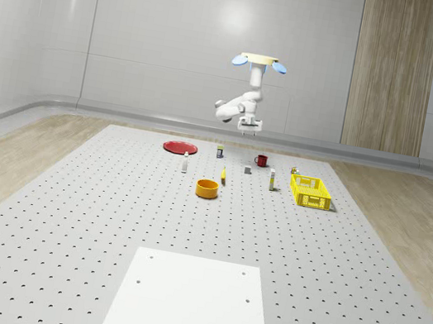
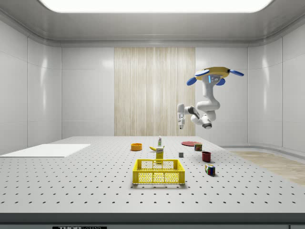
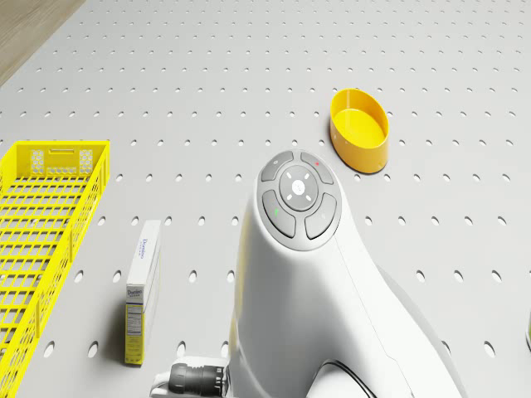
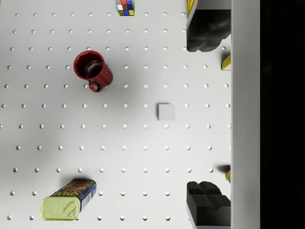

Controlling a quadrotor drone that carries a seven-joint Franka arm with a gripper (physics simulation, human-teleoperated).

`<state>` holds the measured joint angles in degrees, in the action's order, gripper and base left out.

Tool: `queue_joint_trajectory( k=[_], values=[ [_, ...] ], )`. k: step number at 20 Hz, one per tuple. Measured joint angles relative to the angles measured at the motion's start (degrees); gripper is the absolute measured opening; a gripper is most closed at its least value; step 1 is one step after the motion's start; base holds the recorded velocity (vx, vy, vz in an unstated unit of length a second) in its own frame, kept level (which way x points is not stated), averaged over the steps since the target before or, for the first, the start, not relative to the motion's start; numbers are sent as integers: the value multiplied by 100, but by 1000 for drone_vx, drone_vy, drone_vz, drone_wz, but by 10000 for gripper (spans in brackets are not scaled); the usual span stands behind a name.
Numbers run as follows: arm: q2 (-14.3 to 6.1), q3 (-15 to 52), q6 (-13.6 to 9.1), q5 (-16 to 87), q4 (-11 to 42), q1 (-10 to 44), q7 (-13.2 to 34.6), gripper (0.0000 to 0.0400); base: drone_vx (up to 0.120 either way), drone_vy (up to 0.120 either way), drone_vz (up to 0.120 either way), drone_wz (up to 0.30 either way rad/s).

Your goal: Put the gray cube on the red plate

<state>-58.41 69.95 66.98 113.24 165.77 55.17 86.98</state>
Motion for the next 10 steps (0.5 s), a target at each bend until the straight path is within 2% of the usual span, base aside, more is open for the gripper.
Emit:
queue_joint_trajectory(
  k=[5,10],
  values=[
    [-198,148,-12,38,15,282,197,400,0,8,-120,0],
    [-371,242,66,-4,12,432,313,400,0,120,-120,0]
  ],
)
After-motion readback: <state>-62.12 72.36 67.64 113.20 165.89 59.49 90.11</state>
